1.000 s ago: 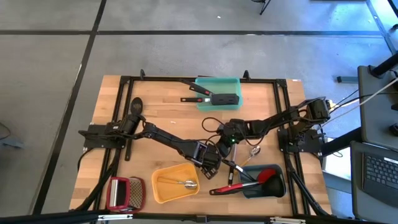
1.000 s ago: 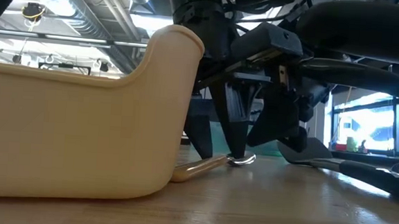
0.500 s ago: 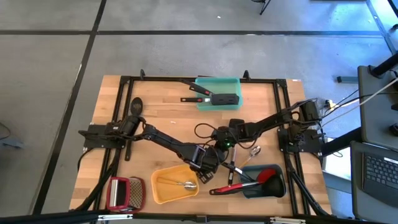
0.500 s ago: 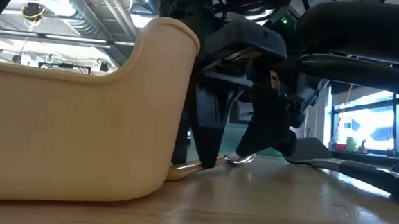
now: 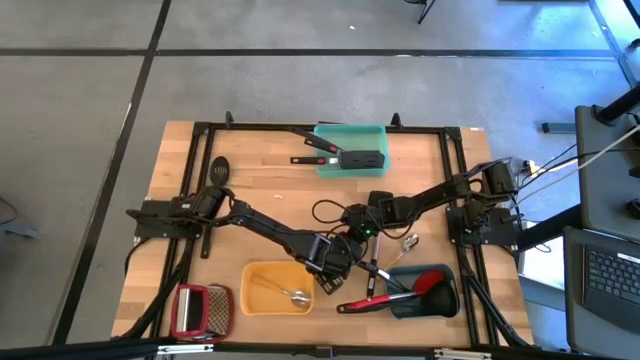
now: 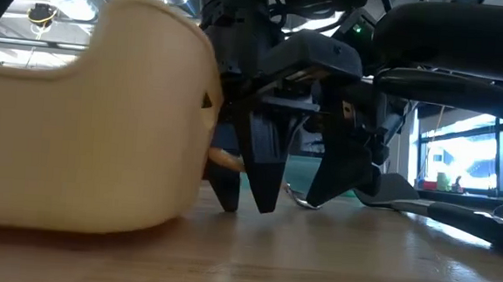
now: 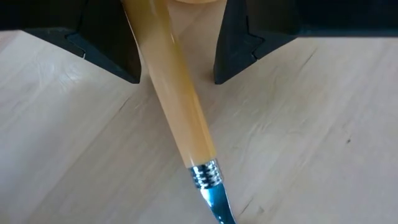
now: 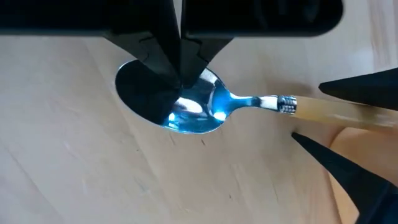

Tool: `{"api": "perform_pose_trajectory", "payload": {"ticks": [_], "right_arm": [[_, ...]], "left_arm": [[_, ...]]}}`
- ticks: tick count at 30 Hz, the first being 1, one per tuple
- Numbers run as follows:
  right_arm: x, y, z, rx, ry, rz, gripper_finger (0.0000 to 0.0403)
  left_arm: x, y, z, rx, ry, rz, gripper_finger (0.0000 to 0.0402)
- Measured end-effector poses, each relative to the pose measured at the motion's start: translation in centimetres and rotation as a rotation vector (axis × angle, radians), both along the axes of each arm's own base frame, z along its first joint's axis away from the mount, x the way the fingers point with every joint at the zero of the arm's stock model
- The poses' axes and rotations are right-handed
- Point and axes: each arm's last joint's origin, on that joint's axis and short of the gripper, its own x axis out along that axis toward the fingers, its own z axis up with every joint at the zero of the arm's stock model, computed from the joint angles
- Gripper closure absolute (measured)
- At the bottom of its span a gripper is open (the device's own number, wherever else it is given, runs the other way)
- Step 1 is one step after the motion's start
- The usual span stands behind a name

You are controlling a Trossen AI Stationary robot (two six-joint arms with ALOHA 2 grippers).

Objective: Pick & Place Kitchen Items
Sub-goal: Put the yellow spoon into the yellow bin

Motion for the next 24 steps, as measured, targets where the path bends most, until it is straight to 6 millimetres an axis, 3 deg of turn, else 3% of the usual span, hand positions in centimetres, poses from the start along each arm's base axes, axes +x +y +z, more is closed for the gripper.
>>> {"api": "perform_pose_trajectory", "payload": {"ticks": [12,15,21,24], "right_arm": [[-0.08,-0.02,-0.08,0.000,0.008,0.000,0.0403],[-0.11,-0.02,-0.10,0.001,0.010,0.000,0.0403],[-0.20,0.05,-0.06,0.030,0.020,0.021,0.0403],[-0.27,0.19,-0.02,0.046,0.018,0.050,0.0403]], "left_arm": [[0.06,0.04,-0.36,0.016,0.012,0.008,0.0215],[-0.01,0.10,-0.40,0.022,0.019,0.009,0.0253],[-0.18,0.32,-0.49,0.032,0.042,0.029,0.0375],[0.27,0.41,-0.38,0.045,-0.005,0.030,0.0387]]}}
